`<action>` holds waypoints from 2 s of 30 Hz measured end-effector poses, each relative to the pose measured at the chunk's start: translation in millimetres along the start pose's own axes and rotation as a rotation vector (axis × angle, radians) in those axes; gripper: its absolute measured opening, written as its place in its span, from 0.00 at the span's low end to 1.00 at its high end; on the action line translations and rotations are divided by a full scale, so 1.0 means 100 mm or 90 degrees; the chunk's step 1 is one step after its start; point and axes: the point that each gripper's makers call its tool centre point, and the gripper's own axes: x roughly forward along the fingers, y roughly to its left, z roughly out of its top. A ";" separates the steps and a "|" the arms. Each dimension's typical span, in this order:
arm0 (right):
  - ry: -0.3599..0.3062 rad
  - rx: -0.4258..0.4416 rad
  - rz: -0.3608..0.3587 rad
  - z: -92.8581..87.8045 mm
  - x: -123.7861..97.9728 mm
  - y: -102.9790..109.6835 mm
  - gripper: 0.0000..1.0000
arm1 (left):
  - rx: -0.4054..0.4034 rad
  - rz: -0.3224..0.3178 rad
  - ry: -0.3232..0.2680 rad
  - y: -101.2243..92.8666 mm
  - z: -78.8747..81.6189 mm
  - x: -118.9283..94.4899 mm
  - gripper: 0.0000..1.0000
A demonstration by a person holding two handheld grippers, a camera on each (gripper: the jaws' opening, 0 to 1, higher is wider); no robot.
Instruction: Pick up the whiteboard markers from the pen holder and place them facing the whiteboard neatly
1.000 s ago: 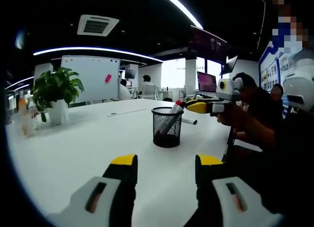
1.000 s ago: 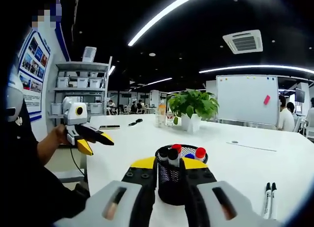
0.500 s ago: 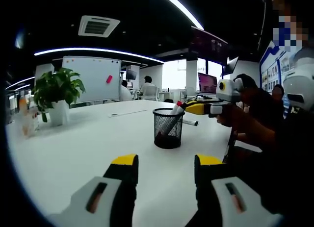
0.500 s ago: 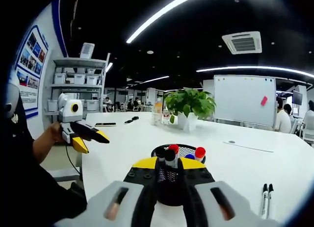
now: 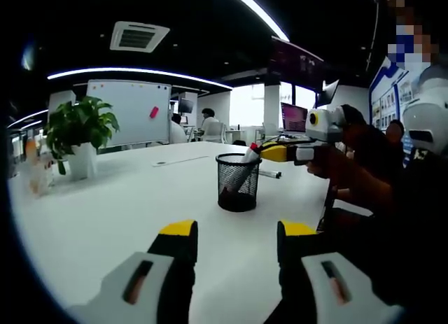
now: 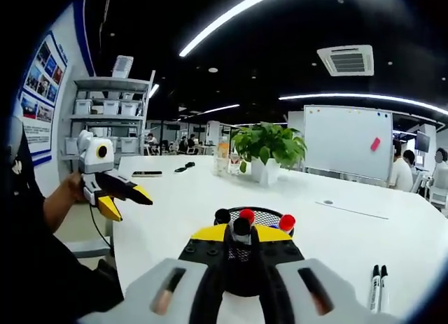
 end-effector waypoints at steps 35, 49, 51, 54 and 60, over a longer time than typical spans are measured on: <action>-0.002 0.013 -0.003 0.03 0.03 0.00 0.13 | 0.001 -0.007 0.007 -0.03 -0.03 0.02 0.47; -0.002 0.018 -0.005 0.04 0.02 0.01 0.13 | 0.000 -0.003 0.002 -0.01 -0.02 -0.02 0.47; 0.001 0.019 -0.005 0.04 0.02 0.01 0.13 | -0.001 -0.003 0.002 -0.01 -0.02 -0.02 0.47; 0.004 0.016 -0.005 0.06 0.02 0.01 0.13 | 0.000 -0.004 0.004 -0.01 -0.03 -0.02 0.47; 0.003 0.014 -0.005 0.09 0.00 0.00 0.13 | 0.002 -0.005 0.005 -0.02 -0.02 -0.01 0.47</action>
